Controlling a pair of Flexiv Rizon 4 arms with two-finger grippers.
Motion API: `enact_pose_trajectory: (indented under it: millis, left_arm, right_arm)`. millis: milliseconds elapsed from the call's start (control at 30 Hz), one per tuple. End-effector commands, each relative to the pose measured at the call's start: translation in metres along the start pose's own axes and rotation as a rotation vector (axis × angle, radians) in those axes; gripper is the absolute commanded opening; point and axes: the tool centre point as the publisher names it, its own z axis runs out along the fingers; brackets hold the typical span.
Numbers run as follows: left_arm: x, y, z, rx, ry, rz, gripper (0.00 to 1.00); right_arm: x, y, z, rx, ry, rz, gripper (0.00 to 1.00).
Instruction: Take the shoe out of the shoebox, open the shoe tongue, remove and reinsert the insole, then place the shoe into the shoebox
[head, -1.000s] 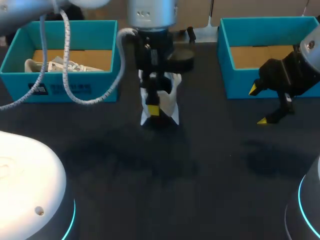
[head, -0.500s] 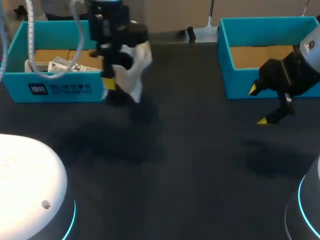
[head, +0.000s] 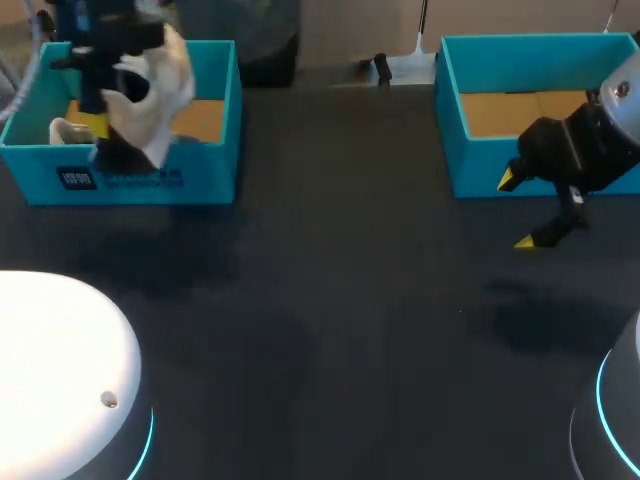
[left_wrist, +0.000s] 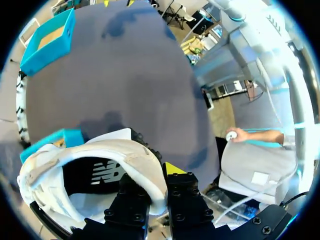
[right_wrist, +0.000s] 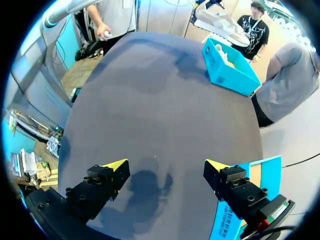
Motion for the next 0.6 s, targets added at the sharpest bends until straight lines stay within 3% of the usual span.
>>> enact_pose_trajectory:
  millis: [33,333,467,600]
  left_arm:
    - [-0.007,0.066,-0.007,0.009,0.001,-0.007,0.00]
    - [-0.038,0.142,-0.011,-0.006,-0.005,-0.054,0.00]
    - [-0.045,0.158,-0.017,-0.040,-0.031,-0.057,0.00]
    - [-0.045,0.158,-0.017,-0.040,-0.031,-0.057,0.00]
  right_arm:
    - [0.000,0.000,0.001,0.004,-0.001,0.001,1.00]
    - [0.000,0.000,0.001,0.004,-0.001,0.001,1.00]
    - [0.000,0.000,0.001,0.004,-0.001,0.001,1.00]
    - [0.000,0.000,0.001,0.004,-0.001,0.001,1.00]
